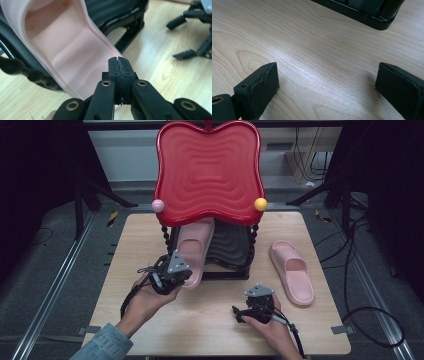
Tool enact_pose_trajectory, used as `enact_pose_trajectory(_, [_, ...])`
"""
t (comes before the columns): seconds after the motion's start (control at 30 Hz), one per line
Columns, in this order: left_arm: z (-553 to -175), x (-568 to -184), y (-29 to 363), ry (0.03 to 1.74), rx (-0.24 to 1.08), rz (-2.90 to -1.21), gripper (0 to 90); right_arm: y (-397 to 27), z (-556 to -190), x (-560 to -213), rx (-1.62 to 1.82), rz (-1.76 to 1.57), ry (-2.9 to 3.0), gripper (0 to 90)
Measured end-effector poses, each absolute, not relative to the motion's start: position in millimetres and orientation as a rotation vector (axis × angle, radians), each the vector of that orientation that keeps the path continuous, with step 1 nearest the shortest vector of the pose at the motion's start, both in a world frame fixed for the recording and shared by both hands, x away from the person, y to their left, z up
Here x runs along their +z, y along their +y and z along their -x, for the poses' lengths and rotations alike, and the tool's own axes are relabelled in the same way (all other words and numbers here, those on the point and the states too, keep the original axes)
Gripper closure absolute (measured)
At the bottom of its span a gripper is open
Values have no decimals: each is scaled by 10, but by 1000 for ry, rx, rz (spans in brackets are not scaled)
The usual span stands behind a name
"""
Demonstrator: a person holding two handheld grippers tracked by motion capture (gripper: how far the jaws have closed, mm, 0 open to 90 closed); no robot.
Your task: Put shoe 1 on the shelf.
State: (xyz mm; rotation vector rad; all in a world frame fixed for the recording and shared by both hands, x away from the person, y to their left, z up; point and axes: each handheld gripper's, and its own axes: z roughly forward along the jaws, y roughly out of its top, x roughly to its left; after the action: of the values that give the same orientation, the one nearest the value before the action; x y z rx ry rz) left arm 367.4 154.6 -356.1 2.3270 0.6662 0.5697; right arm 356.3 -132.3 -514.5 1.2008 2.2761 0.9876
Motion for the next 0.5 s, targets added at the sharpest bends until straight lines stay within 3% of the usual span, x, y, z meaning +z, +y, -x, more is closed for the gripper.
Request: enact_pose_trajectory(0.5, [-3422,-3799,1667,592,495,-2442,900,-1319,-3564,-5144,987,-1205,2273,51])
